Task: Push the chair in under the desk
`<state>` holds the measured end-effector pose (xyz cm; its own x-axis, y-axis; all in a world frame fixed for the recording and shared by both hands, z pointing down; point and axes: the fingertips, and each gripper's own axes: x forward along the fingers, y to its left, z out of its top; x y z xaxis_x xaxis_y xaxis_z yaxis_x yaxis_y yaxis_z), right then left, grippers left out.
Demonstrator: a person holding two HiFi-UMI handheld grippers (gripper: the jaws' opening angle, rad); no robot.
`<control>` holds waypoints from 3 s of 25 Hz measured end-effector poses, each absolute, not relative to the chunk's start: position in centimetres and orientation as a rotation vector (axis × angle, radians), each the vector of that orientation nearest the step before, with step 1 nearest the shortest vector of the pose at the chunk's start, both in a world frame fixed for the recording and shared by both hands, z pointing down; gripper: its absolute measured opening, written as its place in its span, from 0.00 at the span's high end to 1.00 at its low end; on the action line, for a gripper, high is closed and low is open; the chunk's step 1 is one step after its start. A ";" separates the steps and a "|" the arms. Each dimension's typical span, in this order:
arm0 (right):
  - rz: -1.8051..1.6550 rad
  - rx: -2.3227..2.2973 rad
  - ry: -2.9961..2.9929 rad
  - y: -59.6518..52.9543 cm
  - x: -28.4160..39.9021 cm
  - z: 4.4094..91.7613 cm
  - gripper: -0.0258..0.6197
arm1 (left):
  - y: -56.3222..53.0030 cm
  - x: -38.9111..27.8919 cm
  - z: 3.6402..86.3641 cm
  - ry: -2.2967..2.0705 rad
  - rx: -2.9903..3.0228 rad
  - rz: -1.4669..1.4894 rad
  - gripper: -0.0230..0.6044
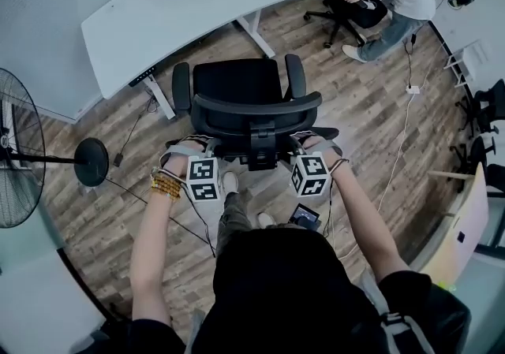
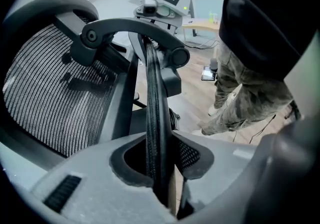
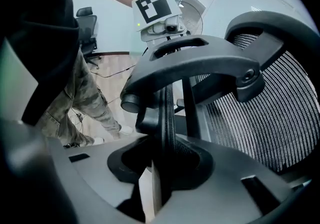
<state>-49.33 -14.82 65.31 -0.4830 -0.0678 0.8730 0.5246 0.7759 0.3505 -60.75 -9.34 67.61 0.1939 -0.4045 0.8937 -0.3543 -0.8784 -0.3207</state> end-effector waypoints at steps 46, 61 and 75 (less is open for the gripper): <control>-0.726 -0.281 -1.977 -26.1 -60.0 65.1 0.79 | -21.3 -71.8 67.2 0.725 -2.254 -1.782 0.81; -0.726 -0.320 -1.975 -31.2 -63.5 65.0 0.79 | -26.3 -75.1 67.3 0.778 -2.250 -1.808 0.81; -0.758 -0.379 -1.970 -34.1 -63.6 64.9 0.79 | -28.5 -74.8 67.4 0.865 -2.228 -1.823 0.81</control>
